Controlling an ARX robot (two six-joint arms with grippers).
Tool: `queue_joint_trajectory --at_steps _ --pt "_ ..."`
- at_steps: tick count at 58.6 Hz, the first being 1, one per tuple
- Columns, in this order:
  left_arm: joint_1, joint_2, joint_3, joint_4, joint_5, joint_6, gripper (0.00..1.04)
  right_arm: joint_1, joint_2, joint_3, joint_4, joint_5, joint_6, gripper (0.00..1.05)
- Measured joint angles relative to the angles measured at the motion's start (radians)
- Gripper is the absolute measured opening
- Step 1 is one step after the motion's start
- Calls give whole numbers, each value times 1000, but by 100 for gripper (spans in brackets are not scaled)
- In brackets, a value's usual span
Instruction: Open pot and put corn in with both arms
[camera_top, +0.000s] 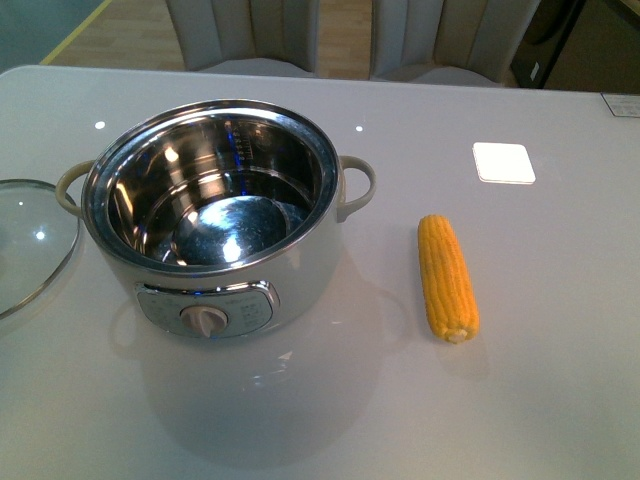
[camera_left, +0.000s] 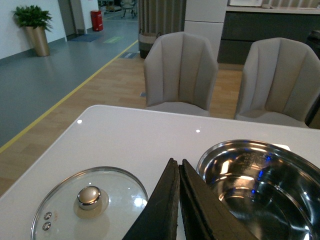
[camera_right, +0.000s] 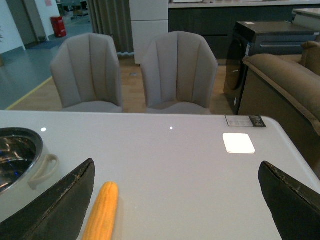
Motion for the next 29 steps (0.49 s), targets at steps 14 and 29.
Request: queue_joint_trajectory --at_steps 14,29 --pt "-17 -166 -2 -150 -8 1 4 0 0 0 0 0 0 96" --pt "-17 -319 -2 -294 -8 0 3 0 0 0 0 0 0 96"
